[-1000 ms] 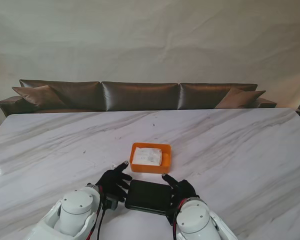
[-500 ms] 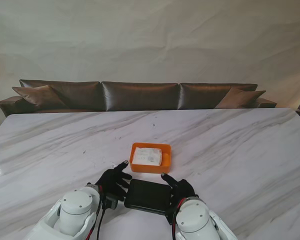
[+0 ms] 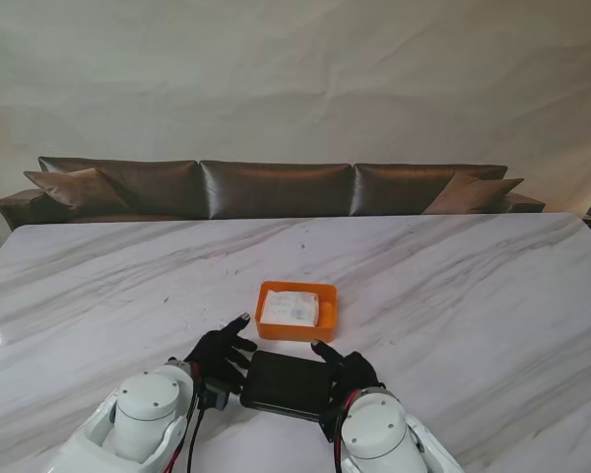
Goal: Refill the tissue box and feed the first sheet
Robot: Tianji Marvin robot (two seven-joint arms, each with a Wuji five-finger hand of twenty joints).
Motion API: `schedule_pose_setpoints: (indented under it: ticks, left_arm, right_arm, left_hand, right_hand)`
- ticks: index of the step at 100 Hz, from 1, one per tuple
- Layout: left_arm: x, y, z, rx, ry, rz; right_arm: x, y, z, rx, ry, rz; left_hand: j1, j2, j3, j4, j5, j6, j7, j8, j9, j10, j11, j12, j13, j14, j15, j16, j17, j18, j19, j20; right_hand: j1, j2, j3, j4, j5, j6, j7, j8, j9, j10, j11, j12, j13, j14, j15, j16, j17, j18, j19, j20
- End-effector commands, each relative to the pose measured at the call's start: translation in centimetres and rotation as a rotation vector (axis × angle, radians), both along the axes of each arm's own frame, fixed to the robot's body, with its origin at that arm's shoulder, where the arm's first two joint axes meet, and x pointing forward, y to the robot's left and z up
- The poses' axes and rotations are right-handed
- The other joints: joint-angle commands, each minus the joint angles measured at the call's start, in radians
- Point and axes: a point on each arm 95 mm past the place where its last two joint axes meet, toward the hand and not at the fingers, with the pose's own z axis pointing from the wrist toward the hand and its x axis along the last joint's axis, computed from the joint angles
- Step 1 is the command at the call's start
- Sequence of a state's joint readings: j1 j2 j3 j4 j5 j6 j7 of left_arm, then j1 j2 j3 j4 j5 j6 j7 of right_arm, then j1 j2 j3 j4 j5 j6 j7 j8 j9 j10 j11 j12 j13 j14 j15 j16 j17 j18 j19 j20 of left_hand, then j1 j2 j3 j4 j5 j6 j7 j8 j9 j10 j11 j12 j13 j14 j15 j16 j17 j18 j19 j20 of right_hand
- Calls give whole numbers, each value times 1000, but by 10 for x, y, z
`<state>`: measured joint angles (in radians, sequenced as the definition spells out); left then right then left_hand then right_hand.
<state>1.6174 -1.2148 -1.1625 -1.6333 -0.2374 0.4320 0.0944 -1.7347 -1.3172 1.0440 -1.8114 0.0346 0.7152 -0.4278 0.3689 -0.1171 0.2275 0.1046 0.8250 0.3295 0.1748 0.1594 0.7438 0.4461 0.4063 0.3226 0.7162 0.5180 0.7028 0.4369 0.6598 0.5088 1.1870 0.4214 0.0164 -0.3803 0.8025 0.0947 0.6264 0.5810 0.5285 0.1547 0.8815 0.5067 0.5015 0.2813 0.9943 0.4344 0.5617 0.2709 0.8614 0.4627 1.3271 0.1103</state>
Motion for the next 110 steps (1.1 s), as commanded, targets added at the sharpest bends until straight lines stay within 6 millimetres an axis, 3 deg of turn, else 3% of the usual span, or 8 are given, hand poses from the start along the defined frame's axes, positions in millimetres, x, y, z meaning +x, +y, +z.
schedule_pose_setpoints:
  ticks: [1,110]
  left_arm:
    - [-6,-20,7,-53,0,-47]
    - [-2,-22,25,-56,-51,-47]
  right_arm:
    - [-3,21,5,76,3,47]
    - [-1,29,18,97,-53,54]
  left_hand:
    - [-9,26,-12,-3,5,-3,16,-7,8,-75,21,6,-14,-39,-32,-17,14,-54,42,-1]
    - [-12,26,-7,-5,9,0,17,-7,13,-72,22,6,-13,-37,-31,-17,18,-51,40,2]
  right_hand:
    - [0,12,-10,0,37,-149,61,18,-11,-73,10,-2,7,-35,1,7,8,-85,-11,-10]
    - [4,14,-10,-3,32,-155,58,17,-14,-79,5,-2,-4,-42,-11,11,-12,-91,-28,10]
